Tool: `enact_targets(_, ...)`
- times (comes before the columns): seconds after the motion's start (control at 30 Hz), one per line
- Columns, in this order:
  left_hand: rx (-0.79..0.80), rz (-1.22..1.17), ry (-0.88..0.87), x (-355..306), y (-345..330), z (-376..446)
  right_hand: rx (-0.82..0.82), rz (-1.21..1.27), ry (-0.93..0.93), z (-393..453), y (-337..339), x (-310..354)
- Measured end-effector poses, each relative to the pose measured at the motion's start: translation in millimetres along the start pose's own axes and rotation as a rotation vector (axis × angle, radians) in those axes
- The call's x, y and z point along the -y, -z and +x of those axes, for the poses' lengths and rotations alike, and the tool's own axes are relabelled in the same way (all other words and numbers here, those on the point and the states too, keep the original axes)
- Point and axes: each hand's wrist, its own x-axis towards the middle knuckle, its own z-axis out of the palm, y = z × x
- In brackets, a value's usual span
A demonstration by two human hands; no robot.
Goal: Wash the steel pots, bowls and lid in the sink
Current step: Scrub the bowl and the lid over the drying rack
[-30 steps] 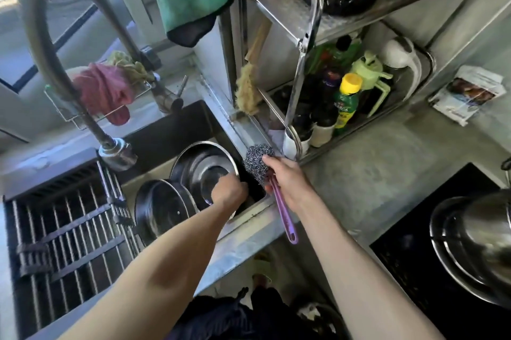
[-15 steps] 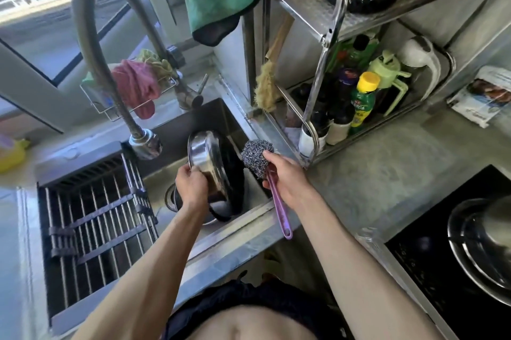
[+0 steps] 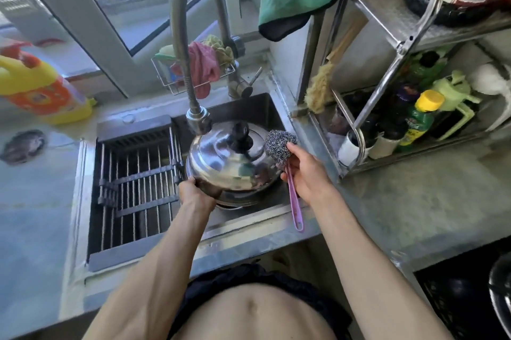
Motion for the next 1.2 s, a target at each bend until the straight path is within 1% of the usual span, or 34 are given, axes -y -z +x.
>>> enact_targets(0.13, 0.027, -0.084, -0.045, -17.9, 21.7, -8.2, 0.039, -0.028, -0.037, 4.6, -21.2, -8.6)
enact_targets(0.2, 0.064, -0.127, -0.068, -33.7, 38.2, -5.6, 0.066, -0.063, -0.066, 6.7, -34.5, -16.2)
enact_targets(0.27, 0.060, -0.150, -0.106, -52.6, 57.9, -6.2, 0.104, -0.100, -0.101, 6.0, -53.5, -27.8)
enact_targets(0.47, -0.021, -0.166, -0.289, -115.6, 131.0, 12.5, 0.211, -0.190, -0.207, -2.8, -120.6, -77.8)
enact_targets(0.57, 0.076, -0.186, -0.459, -155.9, 145.5, 7.5, 0.215, -0.159, -0.198, -9.2, -142.9, -91.3)
enact_targets(0.6, 0.108, -0.158, -0.535, -173.6, 145.5, -0.8, 0.216, -0.135, -0.185, -12.3, -151.8, -94.5)
enact_targets(0.67, 0.220, -0.016, -0.671, -199.1, 141.9, -24.8, 0.194, -0.106, -0.166, -15.1, -165.4, -99.0)
enact_targets(0.8, 0.381, 0.469, -0.998, -223.0, 124.3, -61.9, 0.112, -0.081, -0.122, -15.7, -189.3, -111.4)
enact_targets(0.83, 0.391, 0.554, -1.065, -221.3, 120.1, -66.4, 0.101, -0.078, -0.129, -14.4, -189.2, -113.1)
enact_targets(0.93, 0.469, 0.701, -1.146, -230.0, 118.2, -56.2, 0.022, -0.116, -0.142, -10.8, -192.4, -120.4)
enact_targets(1.03, 0.498, 0.813, -1.220, -236.5, 123.5, -41.9, -0.050, -0.212, -0.155, -4.9, -194.4, -132.7)
enact_targets(1.1, 0.501, 0.902, -1.315, -241.9, 128.8, -32.9, -0.100, -0.198, -0.136, -3.6, -200.6, -139.5)
enact_targets(1.2, 0.547, 1.007, -1.442, -248.5, 137.3, -12.9, -0.167, -0.113, -0.060, -6.1, -211.2, -142.9)
